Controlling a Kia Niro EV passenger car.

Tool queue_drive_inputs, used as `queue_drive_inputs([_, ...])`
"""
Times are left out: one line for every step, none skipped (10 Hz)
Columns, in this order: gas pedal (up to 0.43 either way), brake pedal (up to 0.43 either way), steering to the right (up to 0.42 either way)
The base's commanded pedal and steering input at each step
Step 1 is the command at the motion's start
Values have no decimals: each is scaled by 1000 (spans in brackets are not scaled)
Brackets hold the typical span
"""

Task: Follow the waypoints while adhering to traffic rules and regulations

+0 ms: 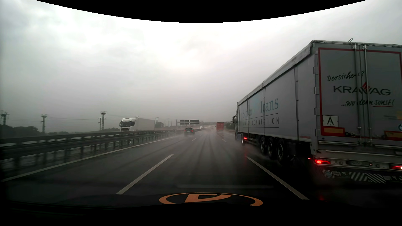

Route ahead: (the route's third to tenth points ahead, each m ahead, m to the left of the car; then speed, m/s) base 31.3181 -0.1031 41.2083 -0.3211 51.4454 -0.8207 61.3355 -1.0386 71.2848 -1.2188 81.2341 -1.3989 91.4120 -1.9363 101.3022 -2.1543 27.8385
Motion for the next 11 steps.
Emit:
queue_drive_inputs([138,0,1])
queue_drive_inputs([138,0,1])
queue_drive_inputs([138,0,1])
queue_drive_inputs([138,0,2])
queue_drive_inputs([138,0,2])
queue_drive_inputs([138,0,2])
queue_drive_inputs([138,0,1])
queue_drive_inputs([138,0,1])
queue_drive_inputs([138,0,1])
queue_drive_inputs([138,0,0])
queue_drive_inputs([150,0,0])
